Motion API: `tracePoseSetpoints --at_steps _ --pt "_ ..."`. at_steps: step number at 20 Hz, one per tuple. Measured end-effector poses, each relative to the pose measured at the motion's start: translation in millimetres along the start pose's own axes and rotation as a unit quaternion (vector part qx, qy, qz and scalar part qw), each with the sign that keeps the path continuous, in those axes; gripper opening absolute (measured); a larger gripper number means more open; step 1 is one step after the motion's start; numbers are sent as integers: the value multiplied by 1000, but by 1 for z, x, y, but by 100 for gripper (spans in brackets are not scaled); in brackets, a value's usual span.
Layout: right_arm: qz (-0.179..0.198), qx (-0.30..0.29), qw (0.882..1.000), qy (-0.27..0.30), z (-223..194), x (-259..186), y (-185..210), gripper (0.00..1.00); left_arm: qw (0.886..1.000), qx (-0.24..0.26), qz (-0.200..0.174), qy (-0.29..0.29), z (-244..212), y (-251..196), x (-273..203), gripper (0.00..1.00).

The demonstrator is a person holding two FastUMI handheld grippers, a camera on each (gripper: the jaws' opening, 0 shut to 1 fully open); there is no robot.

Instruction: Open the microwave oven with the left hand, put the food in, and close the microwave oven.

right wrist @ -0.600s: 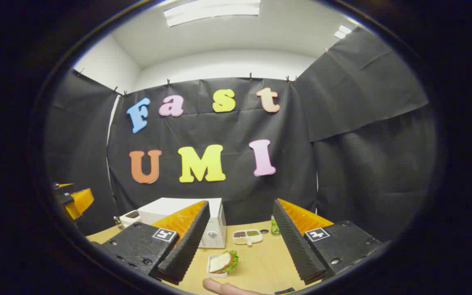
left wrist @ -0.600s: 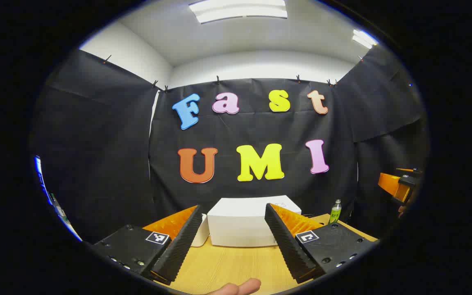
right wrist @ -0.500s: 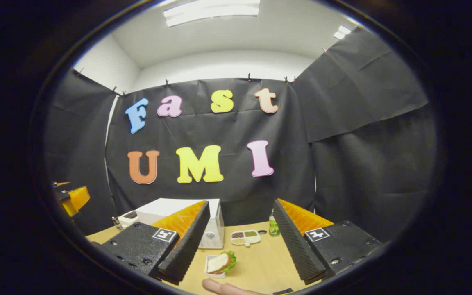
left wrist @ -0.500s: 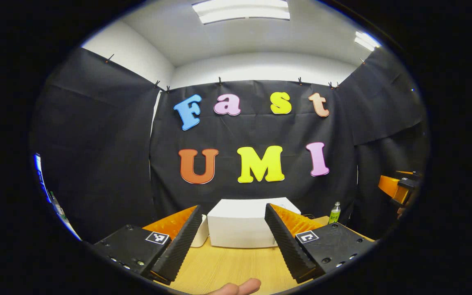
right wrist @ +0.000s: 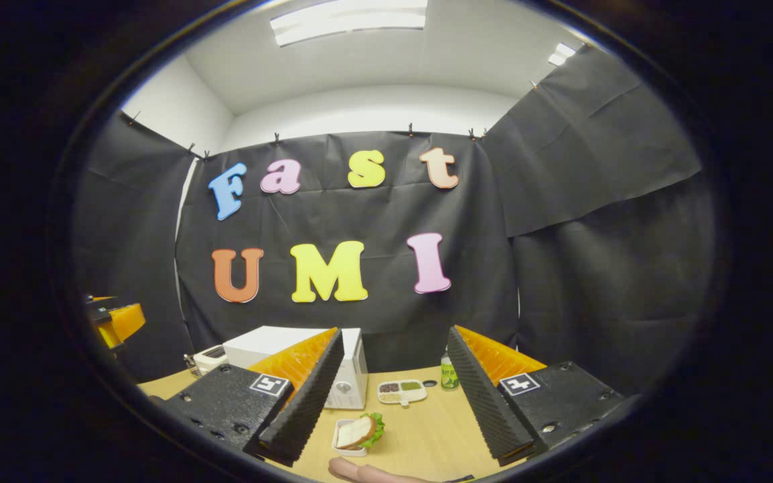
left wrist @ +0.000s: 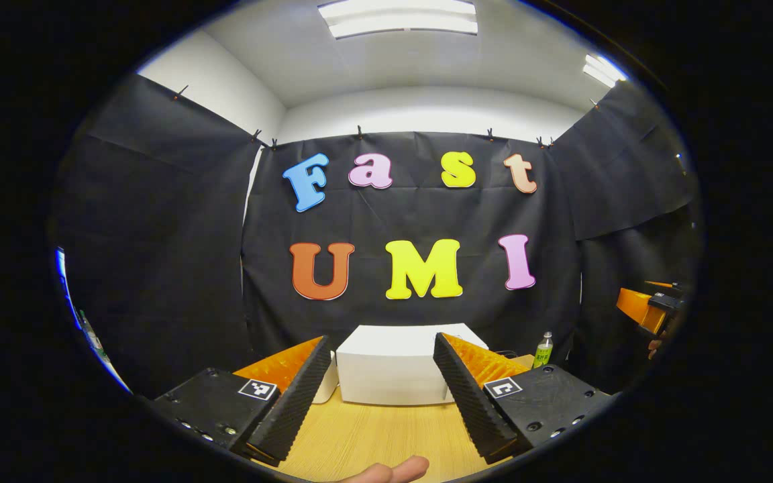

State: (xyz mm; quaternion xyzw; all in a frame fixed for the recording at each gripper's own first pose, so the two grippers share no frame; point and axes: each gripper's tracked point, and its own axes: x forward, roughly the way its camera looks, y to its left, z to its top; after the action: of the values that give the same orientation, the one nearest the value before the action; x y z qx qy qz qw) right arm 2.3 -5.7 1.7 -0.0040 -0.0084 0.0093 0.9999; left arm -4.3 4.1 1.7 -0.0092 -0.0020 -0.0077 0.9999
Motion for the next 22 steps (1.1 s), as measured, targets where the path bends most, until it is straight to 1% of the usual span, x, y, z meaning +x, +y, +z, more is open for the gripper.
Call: tracePoseSetpoints --at_steps 6,9,11,12,13,14,15,17,19,22 --pt "1 -8 1000 -16 6 0 -3 99 1000 1 7 -8 0 5 7 96" --pt "4 -5 1000 -22 7 3 -9 99 1000 -8 12 -17 3 0 21 97" --pt "-1 -5 1000 -27 7 8 -19 99 1000 -10 14 -25 3 -7 38 96" --pt "-4 -5 1000 -30 9 10 -23 91 999 -10 17 -28 3 -11 48 96" --pt "-5 -6 999 -33 9 11 -25 98 999 -9 15 -27 0 -17 58 96" --pt "-4 -6 999 -35 9 13 -26 98 1000 -9 7 -23 -5 -26 68 86" --pt "-2 -5 999 -37 10 14 -28 98 999 -12 -19 -26 -9 -41 77 96" --pt "4 -4 999 -38 8 17 -30 99 996 -32 -63 -46 -9 -72 96 95" --pt "8 -6 999 -38 6 20 -34 99 997 -32 -55 -33 -29 -77 118 95" --pt "8 -9 999 -41 3 23 -45 99 998 -15 -51 -12 -59 -98 157 95"
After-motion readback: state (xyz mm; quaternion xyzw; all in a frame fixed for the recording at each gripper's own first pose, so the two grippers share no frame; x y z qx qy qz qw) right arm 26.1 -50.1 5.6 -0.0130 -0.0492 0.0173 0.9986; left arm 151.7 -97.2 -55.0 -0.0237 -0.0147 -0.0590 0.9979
